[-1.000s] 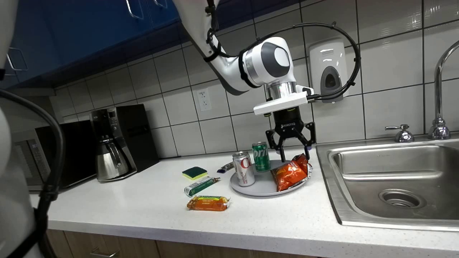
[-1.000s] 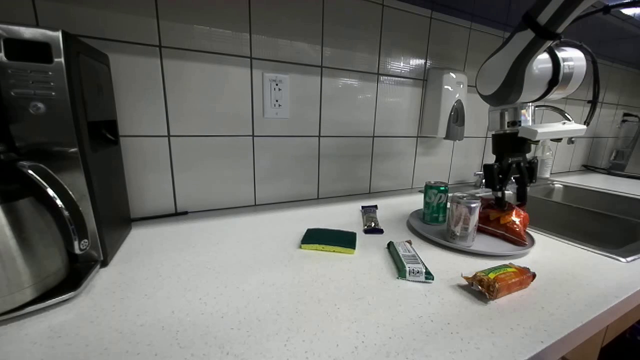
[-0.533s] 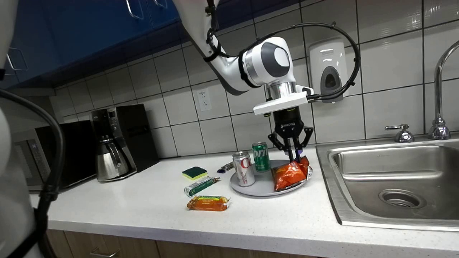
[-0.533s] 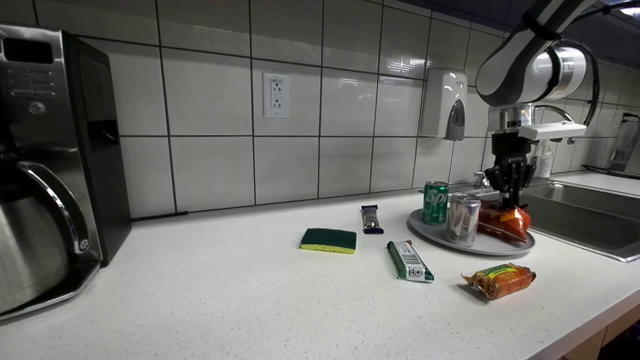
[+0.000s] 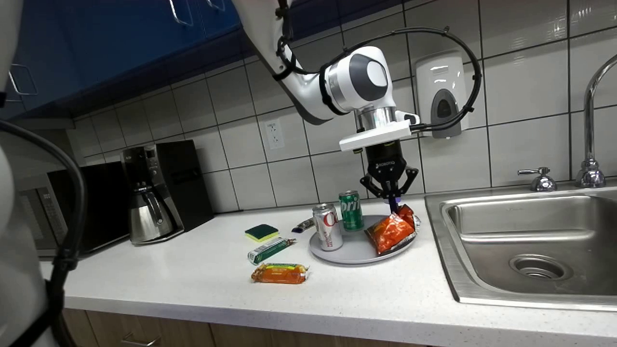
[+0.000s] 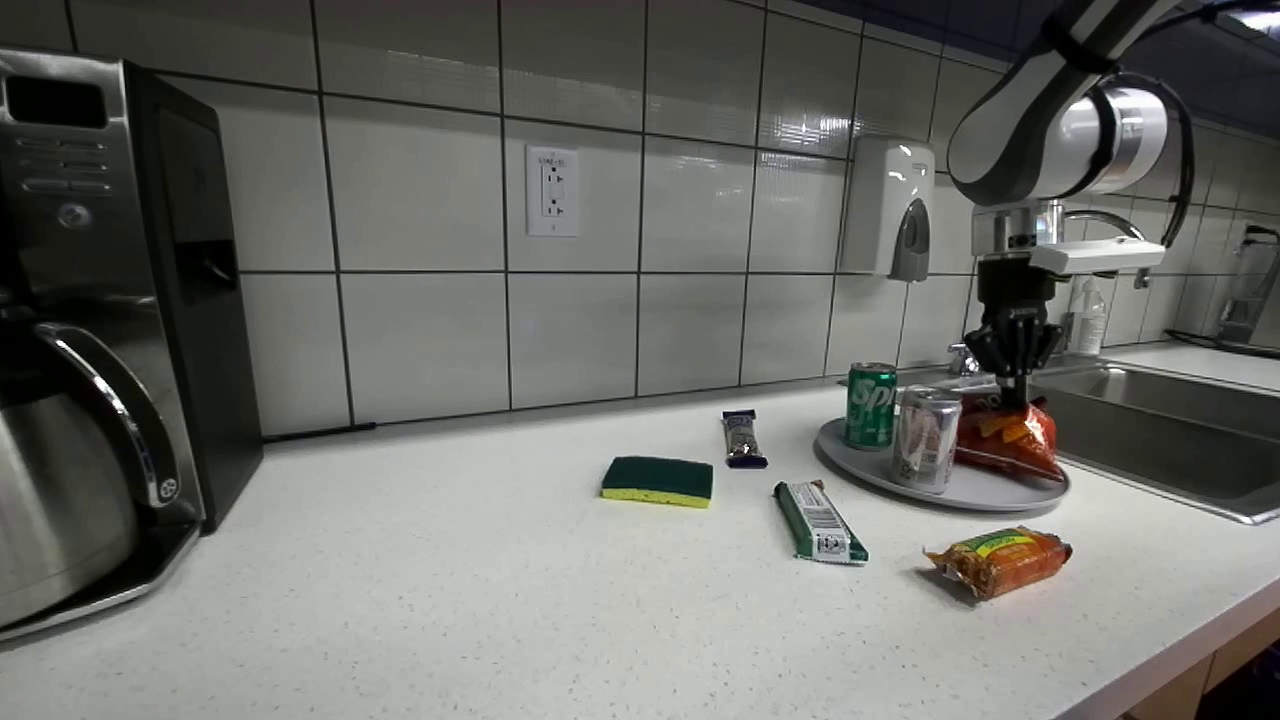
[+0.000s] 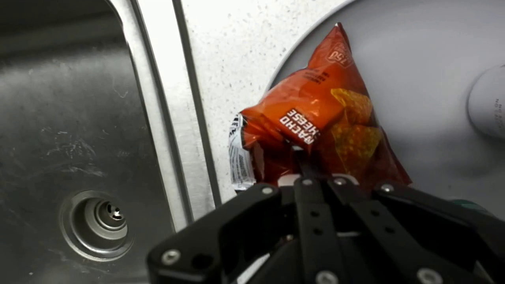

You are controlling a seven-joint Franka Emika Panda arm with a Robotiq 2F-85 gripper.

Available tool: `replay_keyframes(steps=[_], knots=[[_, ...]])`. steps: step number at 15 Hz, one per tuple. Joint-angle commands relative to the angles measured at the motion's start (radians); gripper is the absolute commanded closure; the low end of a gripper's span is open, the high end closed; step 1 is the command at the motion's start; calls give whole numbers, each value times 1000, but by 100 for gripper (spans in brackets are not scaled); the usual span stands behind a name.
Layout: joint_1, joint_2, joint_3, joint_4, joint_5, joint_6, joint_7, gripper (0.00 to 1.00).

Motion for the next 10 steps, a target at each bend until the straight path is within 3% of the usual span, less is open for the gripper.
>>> replay_keyframes(steps=[1, 10], knots=[[-33, -30, 35, 38, 44, -47, -42, 100], [-35, -94, 42, 88, 135, -108, -84, 100]])
